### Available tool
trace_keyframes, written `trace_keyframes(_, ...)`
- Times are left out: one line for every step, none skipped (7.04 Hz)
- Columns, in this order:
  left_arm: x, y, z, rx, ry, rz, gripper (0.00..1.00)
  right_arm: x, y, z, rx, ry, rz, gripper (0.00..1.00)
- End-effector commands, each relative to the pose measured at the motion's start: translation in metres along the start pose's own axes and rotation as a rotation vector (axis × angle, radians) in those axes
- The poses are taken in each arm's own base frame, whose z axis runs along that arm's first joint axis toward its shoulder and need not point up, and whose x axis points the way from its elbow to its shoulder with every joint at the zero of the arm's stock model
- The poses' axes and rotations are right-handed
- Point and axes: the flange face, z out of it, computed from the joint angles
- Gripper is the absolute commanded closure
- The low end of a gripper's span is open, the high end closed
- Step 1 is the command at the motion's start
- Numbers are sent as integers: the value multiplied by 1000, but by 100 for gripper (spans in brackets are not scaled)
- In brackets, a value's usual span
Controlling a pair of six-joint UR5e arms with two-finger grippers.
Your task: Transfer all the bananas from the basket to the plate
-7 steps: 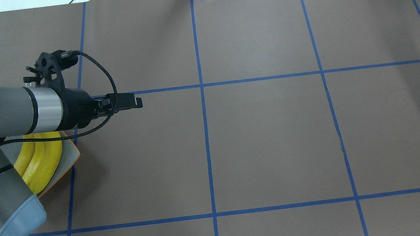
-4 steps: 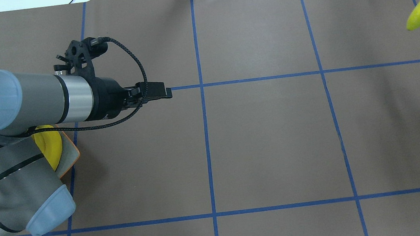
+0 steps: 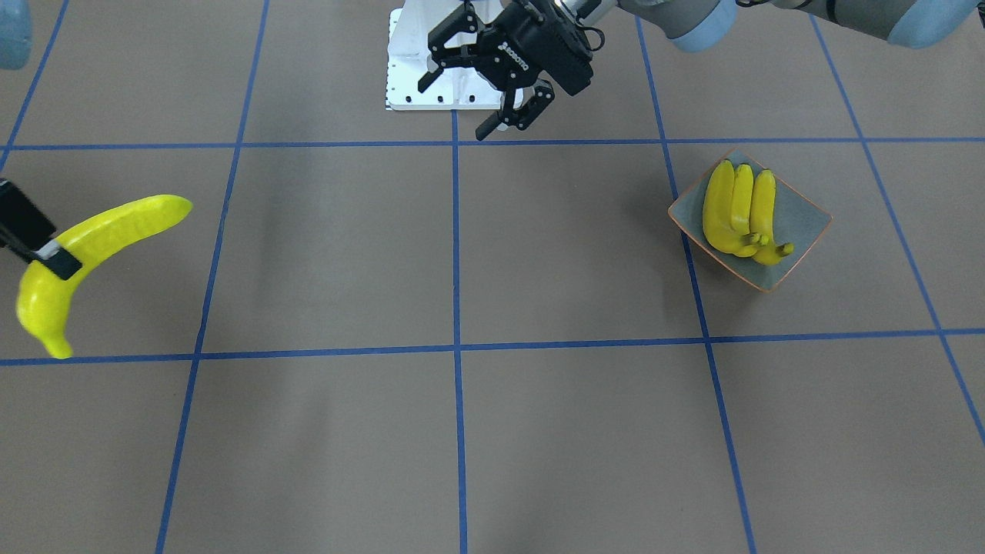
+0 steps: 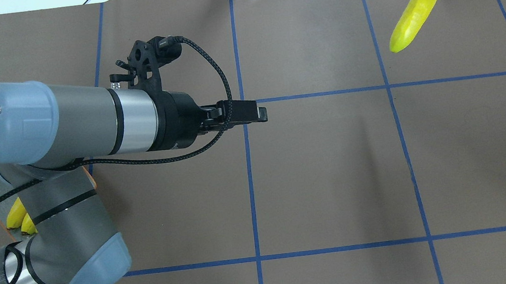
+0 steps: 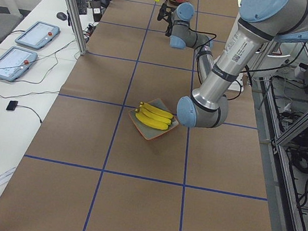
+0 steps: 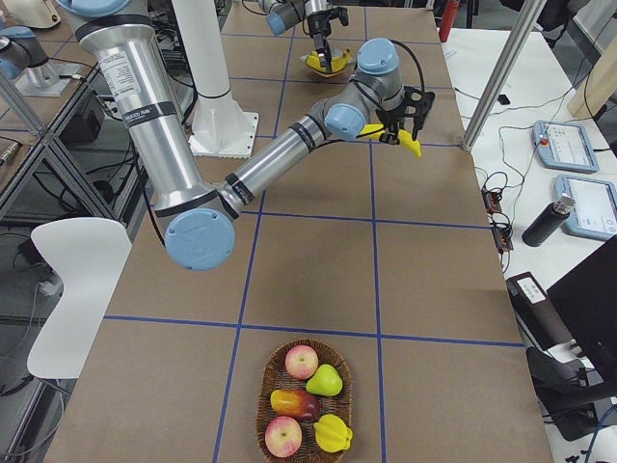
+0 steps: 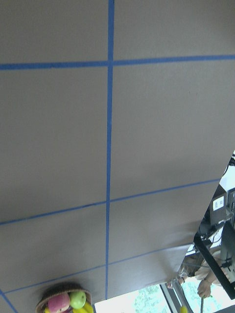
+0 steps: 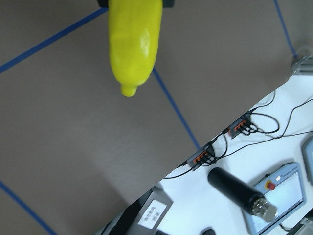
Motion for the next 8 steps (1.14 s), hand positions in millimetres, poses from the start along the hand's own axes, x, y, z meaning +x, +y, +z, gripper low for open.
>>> trace_keyframes(22, 28, 2, -26, 143, 30, 0, -32, 59, 26, -108, -126, -105, 100)
trace_keyframes(24, 37, 7, -44, 148, 27, 0, -56, 88, 21, -147, -173, -68, 100)
trace_keyframes(22, 39, 11, -50, 142, 25, 0, -82, 108, 9, -168, -217, -46, 100)
trace_keyframes(22, 39, 11, -51, 143, 23, 0, -91, 135, 12, -192, -236, -58, 100)
trace_keyframes(21, 39, 11, -49, 141, 24, 0, -101, 164, 19, -191, -255, -44, 100)
trace_keyframes(22, 39, 10, -48, 144, 25, 0, -111, 184, 27, -176, -273, -48, 100)
trace_keyframes(23, 38, 10, -48, 146, 26, 0, -114, 194, 34, -171, -275, -51, 100)
trace_keyframes(24, 38, 10, -47, 147, 26, 0, -122, 201, 33, -179, -289, -60, 100)
